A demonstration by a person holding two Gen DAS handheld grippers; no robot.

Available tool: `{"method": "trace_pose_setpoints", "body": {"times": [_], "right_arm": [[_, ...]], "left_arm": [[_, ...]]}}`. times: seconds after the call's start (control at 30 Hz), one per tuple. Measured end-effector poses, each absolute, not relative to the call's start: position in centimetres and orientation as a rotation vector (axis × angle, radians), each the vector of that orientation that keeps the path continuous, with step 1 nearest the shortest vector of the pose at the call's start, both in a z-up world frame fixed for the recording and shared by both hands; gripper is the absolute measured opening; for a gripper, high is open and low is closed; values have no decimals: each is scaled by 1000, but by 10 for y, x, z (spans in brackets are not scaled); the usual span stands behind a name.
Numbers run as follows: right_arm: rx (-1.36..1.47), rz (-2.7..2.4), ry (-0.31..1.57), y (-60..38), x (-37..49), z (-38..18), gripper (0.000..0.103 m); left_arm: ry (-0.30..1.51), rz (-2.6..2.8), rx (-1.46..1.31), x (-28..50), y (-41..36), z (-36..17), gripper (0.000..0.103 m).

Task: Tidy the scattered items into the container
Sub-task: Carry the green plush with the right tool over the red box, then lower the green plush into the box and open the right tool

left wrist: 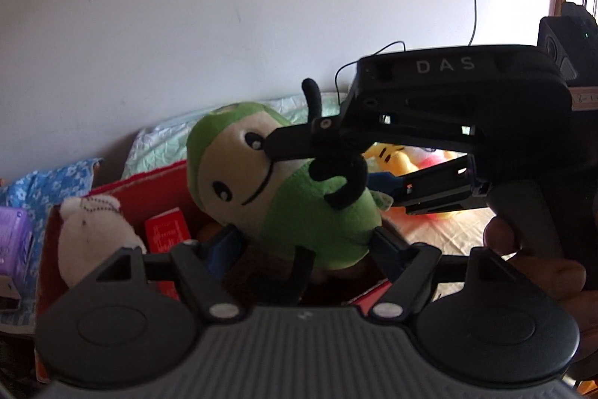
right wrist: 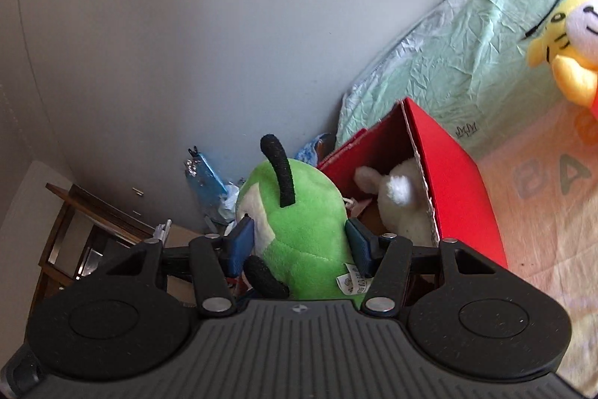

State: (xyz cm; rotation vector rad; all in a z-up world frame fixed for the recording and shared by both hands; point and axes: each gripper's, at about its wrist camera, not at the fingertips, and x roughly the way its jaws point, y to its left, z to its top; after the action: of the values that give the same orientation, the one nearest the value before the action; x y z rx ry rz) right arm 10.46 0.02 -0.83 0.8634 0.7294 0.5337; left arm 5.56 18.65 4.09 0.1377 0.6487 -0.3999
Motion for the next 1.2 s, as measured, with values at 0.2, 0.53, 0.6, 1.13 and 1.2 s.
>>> {"method": "trace_pose_setpoints", "body": {"times": [0.2, 0.53, 0.6, 1.13, 1.2], "right_arm": [[715, 434, 709, 19, 106, -7, 46], [534, 361, 748, 37, 106, -1, 35], [496, 353, 764, 41, 104, 1, 32], [316, 300, 820, 59, 99, 6, 33], [313, 291, 813, 59, 94, 8, 33]], "left_arm": [[665, -398, 170, 68, 204, 28, 72], [703, -475, 138, 95, 214, 17, 88], [709, -488, 128, 95, 216, 16, 88], [788, -488, 119, 93, 216, 10, 89], [798, -476, 112, 94, 217, 10, 90]]}}
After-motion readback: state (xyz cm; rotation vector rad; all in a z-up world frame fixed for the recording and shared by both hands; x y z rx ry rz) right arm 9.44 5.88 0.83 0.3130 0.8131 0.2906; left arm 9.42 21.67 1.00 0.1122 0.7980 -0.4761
